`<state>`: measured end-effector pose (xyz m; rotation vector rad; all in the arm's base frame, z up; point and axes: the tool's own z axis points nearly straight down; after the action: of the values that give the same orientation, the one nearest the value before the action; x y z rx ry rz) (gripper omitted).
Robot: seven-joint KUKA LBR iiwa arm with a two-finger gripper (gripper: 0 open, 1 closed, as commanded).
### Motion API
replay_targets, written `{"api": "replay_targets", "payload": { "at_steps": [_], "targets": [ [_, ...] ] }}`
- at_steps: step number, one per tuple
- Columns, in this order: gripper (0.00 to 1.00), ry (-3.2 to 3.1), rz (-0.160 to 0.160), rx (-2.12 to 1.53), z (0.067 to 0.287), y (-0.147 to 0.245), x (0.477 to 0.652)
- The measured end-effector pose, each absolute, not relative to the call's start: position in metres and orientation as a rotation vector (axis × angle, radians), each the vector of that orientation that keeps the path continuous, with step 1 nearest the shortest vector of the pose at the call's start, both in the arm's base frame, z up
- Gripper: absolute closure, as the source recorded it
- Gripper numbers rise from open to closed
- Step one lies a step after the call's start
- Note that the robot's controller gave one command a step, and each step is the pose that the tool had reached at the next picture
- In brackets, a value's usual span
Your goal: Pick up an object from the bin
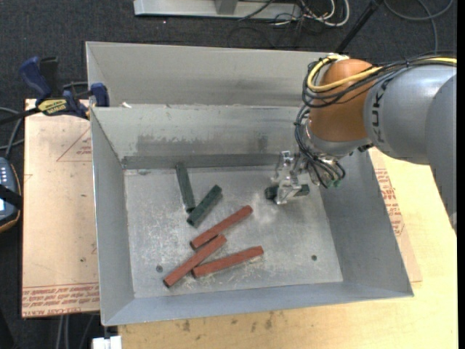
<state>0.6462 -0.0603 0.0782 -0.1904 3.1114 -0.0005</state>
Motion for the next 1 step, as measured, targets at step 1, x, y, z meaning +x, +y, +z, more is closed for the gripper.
{"api": "replay_targets", "payload": {
  "at_steps": [1],
  "targets": [
    [1.00,3.111,-0.001,-0.191,0.0782,-0.0602,0.6462]
  ]
}}
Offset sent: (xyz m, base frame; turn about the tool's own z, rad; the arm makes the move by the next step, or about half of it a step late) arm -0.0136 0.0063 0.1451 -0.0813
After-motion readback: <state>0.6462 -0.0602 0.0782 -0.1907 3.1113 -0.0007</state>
